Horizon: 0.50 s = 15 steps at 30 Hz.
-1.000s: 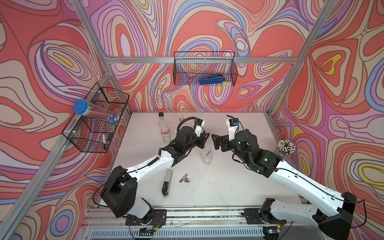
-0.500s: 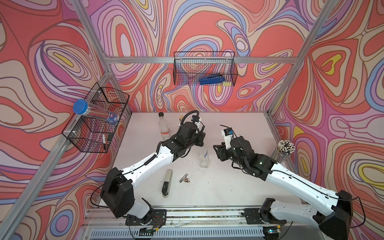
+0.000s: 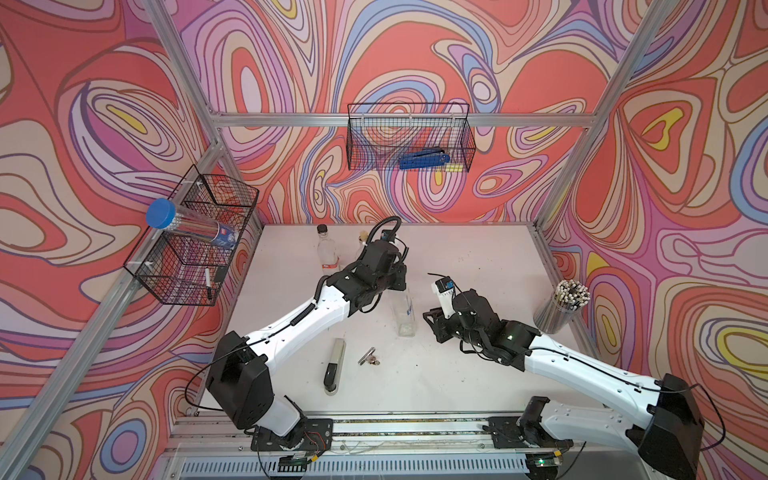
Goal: Remove the label from the bottle
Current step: Hold the bottle at the center of the board.
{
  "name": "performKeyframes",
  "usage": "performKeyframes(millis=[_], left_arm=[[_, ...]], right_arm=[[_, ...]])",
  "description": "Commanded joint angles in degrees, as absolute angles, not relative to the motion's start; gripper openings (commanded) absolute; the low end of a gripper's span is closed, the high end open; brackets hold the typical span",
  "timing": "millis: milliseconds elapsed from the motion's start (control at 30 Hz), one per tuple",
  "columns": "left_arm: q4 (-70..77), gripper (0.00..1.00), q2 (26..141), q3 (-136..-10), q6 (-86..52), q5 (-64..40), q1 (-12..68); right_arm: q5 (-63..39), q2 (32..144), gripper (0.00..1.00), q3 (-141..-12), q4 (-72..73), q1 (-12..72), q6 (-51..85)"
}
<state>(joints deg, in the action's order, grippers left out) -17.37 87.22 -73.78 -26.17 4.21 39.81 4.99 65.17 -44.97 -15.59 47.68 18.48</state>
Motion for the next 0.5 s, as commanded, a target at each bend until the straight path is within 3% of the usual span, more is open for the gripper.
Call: performKeyframes(millis=[0,467], left_arm=[[-20.91,0.00,88.92,-76.43,-27.23,5.28,40.17],[-22.49,0.00,89.47,-76.82,-27.42,5.80,40.16]], right_arm=[[5.68,66.30,0.35,-44.56,-12.77,49.44,17.68],[14.06,73.41,0.38,-46.67,-8.77,54.81,17.18]])
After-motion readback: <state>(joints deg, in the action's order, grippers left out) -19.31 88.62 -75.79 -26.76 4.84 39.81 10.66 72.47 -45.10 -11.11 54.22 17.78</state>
